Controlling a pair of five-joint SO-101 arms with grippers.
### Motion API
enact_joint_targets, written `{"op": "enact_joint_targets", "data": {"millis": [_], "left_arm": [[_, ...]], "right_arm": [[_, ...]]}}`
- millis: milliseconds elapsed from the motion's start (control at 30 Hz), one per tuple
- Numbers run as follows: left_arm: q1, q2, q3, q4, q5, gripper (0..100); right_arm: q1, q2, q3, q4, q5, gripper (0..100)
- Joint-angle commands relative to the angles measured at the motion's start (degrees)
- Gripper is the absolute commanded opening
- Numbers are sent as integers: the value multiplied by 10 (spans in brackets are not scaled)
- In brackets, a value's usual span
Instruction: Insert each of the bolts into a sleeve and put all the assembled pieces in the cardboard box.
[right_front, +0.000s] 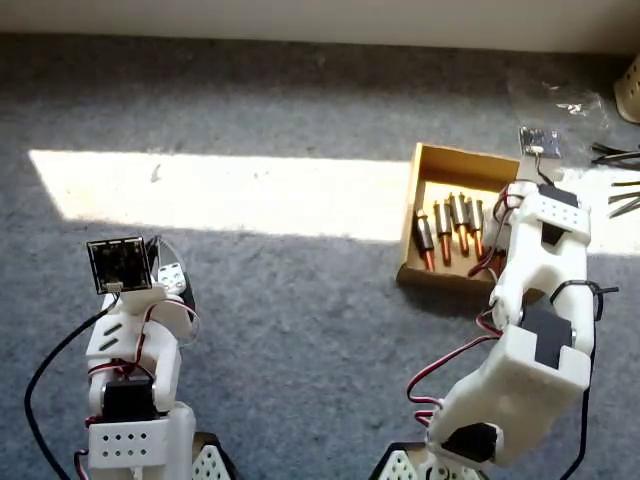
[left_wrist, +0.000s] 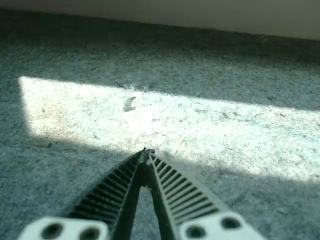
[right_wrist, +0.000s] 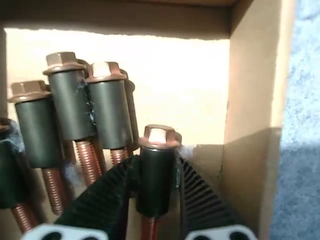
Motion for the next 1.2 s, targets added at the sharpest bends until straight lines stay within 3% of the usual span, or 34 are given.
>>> {"op": "enact_joint_targets", "data": {"millis": [0, 100, 333, 633, 833, 1000, 1167], "left_arm": [[1, -8, -2, 1, -4, 7], [1, -8, -2, 1, -4, 7], [2, -8, -3, 1, -1, 7], [36, -8, -2, 2, 1, 5], [24, -8, -5, -3, 1, 5], [-16, -8, -3, -73, 0, 5], [2, -8, -3, -80, -3, 5]], "right_arm": [[-6, -10, -5, -10, -1, 113], [-6, -10, -5, -10, -1, 164], [-7, -14, -7, -9, -2, 165], [-39, -32, -43, 75, -5, 13], [-73, -112, -83, 143, -6, 4], [-110, -200, -84, 145, -6, 4], [-143, -302, -84, 145, -6, 4]]}}
